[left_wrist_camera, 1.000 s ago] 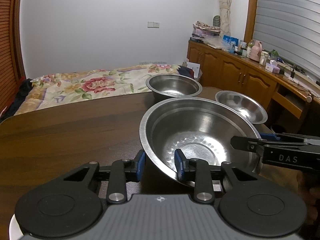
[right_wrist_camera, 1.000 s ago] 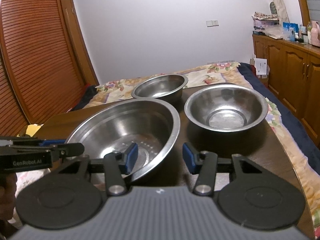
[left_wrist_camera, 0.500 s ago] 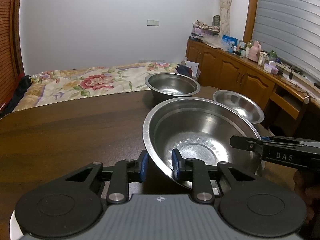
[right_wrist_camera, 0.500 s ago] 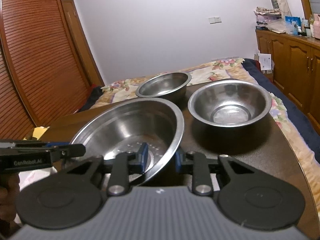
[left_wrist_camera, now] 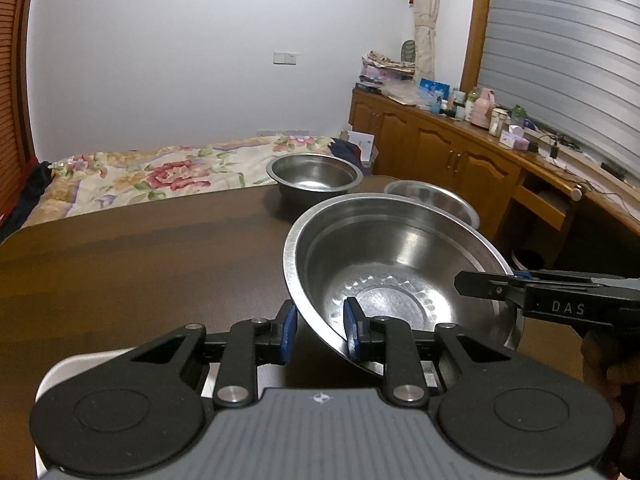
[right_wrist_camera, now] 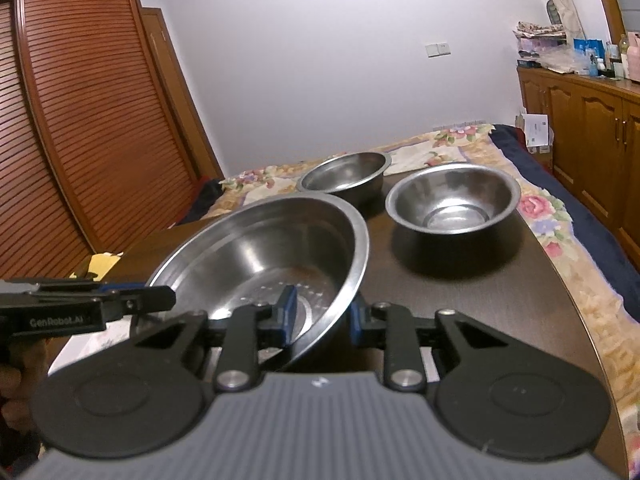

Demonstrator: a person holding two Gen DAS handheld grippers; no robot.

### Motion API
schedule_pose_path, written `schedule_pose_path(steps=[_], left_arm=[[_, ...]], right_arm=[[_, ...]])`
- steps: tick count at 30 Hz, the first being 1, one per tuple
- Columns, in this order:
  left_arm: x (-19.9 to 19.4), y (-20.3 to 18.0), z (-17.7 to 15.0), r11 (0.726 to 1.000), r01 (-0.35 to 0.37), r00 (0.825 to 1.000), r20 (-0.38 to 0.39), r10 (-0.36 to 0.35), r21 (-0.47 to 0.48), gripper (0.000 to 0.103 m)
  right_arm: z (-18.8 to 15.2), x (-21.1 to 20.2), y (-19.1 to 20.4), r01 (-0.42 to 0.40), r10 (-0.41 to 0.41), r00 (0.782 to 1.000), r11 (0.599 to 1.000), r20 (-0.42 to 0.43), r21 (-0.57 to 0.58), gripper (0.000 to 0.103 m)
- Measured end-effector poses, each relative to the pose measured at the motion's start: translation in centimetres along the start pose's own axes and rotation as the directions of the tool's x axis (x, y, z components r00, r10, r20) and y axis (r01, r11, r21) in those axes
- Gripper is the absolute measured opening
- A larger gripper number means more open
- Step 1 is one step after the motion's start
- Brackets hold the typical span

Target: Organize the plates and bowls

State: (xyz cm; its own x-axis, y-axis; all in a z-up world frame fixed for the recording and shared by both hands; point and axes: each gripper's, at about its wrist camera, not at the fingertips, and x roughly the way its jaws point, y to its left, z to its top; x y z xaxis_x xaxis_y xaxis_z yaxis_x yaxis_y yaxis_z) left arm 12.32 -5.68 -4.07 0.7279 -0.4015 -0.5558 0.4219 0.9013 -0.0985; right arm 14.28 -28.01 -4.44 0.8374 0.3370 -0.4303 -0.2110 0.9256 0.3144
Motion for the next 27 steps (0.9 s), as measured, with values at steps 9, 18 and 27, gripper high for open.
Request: schedule_pose_path(steps=[9,18,27], left_arm=[[-1.2,-0.6,-2.0,1.000,0.020,1.000,-0.016,-0.020,-0.005,0.028],[-1.6,-0.4,-3.0,1.000,0.025,0.999,-0.027,-0.025,-0.012,0.028],[-1.4,-0.4,-3.1,0.999,0.026,0.999,-0.029,-0.027,-0.019,0.028]], right_arm=[[-1.6,-1.1,-0.2,-0.008,0.009,1.000,1.000,-0.018,0.030,0.028],[-2.9,-1.1,-0.2,-0.019,0.022,0.999,0.999,-0.046,0.051,0.028],[-3.1,-1.3,-0.1,-0.021,0.023,0.999,0.999,-0.042,0.046,0.028]])
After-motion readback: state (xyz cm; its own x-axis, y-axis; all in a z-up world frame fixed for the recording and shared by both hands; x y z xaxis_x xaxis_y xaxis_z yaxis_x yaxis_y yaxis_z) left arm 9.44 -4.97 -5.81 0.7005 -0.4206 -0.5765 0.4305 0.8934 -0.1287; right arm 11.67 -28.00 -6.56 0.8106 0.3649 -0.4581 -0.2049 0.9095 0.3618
